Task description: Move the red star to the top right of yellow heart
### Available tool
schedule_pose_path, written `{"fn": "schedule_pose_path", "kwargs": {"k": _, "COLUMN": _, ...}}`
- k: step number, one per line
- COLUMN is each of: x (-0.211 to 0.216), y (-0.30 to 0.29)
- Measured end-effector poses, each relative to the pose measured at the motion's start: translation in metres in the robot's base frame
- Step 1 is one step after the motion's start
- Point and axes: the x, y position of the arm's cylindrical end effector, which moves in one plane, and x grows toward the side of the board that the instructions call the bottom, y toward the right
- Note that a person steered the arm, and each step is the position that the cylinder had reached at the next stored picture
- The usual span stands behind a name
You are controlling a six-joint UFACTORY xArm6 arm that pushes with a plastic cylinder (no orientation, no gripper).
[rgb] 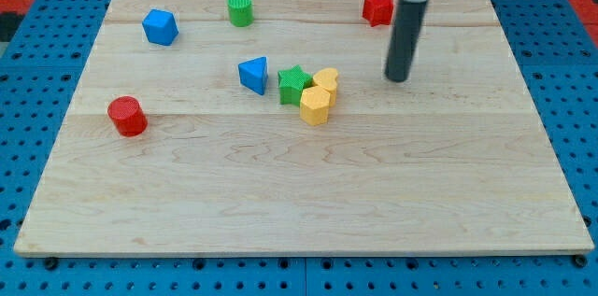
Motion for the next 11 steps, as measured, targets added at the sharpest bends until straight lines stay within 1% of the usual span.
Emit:
{"fn": "schedule_pose_path", "kwargs": {"k": 1, "x": -0.053, "y": 0.028}}
{"fn": "schedule_pose_path", "kwargs": {"k": 2, "x": -0.101, "y": 0.028}}
{"fn": "schedule_pose_path", "kwargs": {"k": 3, "x": -0.139, "y": 0.013}}
{"fn": "schedule_pose_path", "kwargs": {"k": 4, "x": -0.151, "y": -0.021}}
{"fn": "schedule_pose_path", "kwargs": {"k": 5, "x": -0.141, "y": -0.037}}
{"fn": "schedule_pose_path", "kwargs": {"k": 6, "x": -0.123, "y": -0.037}}
{"fn": "schedule_pose_path", "kwargs": {"k": 7, "x": -0.106, "y": -0.021}}
{"fn": "schedule_pose_path", "kwargs": {"k": 8, "x": -0.082, "y": -0.022}}
{"fn": "schedule_pose_path", "kwargs": {"k": 10, "x": -0.042, "y": -0.057}}
{"fn": "schedule_pose_path", "kwargs": {"k": 11, "x": -0.031, "y": -0.056}}
